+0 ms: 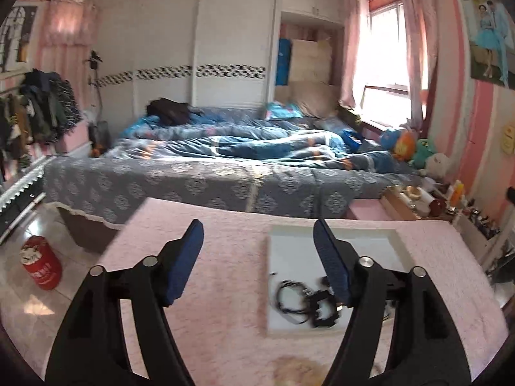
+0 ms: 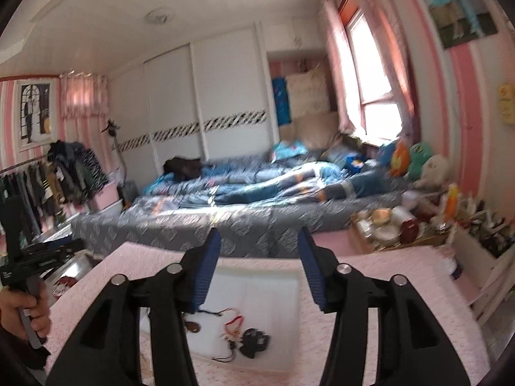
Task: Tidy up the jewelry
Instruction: 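Move left gripper to cream lace scrunchie while right gripper moves to black cord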
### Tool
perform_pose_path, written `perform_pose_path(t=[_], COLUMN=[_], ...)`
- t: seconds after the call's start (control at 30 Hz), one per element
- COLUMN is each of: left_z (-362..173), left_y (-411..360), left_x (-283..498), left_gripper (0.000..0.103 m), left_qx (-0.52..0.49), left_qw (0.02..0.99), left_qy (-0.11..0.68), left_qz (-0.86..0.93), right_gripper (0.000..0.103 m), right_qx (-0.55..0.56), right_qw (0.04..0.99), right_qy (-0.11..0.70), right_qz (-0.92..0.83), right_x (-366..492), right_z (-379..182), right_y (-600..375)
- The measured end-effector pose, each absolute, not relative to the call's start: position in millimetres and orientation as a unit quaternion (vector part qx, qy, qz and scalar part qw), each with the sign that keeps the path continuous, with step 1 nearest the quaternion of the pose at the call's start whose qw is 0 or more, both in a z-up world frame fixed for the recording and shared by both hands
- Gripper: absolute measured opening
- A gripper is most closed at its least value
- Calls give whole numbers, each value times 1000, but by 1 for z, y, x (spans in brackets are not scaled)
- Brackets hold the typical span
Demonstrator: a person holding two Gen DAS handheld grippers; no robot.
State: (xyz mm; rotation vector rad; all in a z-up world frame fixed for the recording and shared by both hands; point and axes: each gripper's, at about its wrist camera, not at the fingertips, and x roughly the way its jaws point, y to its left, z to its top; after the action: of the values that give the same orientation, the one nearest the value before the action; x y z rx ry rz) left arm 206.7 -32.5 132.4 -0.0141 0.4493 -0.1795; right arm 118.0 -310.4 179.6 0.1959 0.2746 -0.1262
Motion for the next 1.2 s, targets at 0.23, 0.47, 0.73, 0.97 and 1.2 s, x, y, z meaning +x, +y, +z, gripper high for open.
perform_pose_path(t=[0.23,0.47,0.73,0.97,1.2], left_z=[74,-9,-34,-24,-33], left_y=[10,-4,-25,-48,-71], left_x=[161,109,95,123,140], left_gripper=[71,70,70,70,70], left_qx=[6,1,15,19,39], left_qw=[963,931,915,918,912], left_qy=[262,354,388,380,388], left_qz=[-68,-89,-108,-115,-130], right_gripper=[51,51,51,51,51], right_qx=[65,105,122,87,67], right_qw=[975,946,931,931,910], right_qy=[175,294,341,354,409], right_qz=[-117,-86,-32,3,-28], right_x=[55,22,13,55,75], right_z=[157,45,-4,-4,-27], right_y=[-339,-323,-289,-264,-265])
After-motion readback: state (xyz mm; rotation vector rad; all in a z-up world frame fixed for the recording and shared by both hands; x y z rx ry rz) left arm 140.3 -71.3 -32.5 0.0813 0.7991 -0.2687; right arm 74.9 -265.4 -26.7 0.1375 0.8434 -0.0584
